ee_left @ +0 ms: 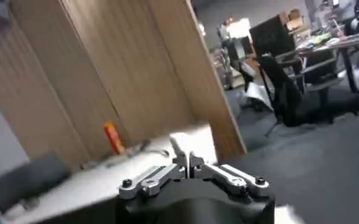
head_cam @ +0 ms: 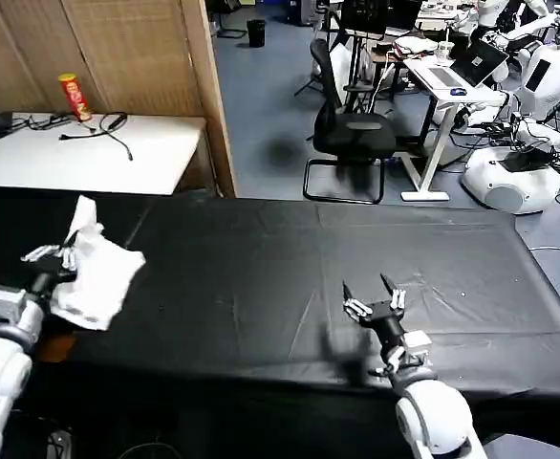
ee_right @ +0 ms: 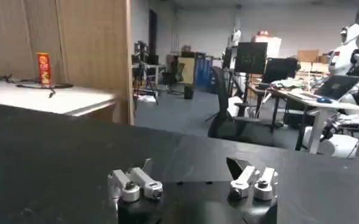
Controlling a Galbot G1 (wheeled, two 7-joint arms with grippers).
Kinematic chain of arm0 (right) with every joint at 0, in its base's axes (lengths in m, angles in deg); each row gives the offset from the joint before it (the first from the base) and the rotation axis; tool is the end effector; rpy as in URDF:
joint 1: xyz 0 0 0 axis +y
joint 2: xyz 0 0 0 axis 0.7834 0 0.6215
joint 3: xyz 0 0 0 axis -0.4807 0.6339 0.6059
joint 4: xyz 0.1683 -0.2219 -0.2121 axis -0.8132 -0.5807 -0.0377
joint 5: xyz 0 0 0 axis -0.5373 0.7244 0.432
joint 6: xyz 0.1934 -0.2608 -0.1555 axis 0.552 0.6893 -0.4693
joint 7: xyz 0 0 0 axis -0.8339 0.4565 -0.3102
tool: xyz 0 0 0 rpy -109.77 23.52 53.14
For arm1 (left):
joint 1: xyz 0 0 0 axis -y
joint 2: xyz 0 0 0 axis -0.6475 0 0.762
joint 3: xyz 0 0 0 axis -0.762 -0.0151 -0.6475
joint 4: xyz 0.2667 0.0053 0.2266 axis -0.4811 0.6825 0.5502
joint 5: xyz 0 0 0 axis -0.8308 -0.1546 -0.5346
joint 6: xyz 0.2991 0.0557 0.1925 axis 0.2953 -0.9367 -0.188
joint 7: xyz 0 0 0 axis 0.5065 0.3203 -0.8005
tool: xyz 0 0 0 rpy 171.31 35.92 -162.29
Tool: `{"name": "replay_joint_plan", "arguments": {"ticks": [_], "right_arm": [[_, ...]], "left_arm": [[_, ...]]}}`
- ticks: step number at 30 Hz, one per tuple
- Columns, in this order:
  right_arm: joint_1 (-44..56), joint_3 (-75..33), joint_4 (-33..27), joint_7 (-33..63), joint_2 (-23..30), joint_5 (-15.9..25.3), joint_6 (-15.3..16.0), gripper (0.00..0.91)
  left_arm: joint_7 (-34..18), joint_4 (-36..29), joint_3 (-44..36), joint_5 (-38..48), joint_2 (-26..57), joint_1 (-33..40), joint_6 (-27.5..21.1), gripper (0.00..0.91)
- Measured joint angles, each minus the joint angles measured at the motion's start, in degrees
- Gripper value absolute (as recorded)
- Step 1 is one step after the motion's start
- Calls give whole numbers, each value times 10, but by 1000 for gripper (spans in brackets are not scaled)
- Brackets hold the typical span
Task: Fold and organize the clothes.
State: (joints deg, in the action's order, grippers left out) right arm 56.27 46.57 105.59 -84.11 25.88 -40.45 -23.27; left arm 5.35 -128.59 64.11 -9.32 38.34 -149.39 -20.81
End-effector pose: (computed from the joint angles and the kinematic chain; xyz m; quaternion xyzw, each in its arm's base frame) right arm 0.2461 -0.0147 -0.2753 0.0755 -0.9933 0.0465 0.0747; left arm 0.2613 0.1889 -0.1775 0.0220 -0.9771 -0.2084 0.0373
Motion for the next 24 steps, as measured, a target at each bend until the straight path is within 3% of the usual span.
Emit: {"name": "replay_joint_plan", "arguments": {"ticks": [10,11,12,18,24], "right_arm": [[21,1,11,-1,1,-7,3,878],[23,3,12,-1,2,-17,10,878],[24,6,15,-1,1,-31,17,878],[23,23,24,-1,-11,-114,66,878],[7,54,16,4,-12,-183,108,878]], "left_arm": [[-43,-38,-200,0,-91,29,-41,29],[-45,-34,-222,1,-100,36,-44,702],[-47,-30,-243,0,-110,43,-45,878],[-20,-11,-332,4,-165,64,-40,878],[21,-24,-349,11,-181,60,-26,878]]}}
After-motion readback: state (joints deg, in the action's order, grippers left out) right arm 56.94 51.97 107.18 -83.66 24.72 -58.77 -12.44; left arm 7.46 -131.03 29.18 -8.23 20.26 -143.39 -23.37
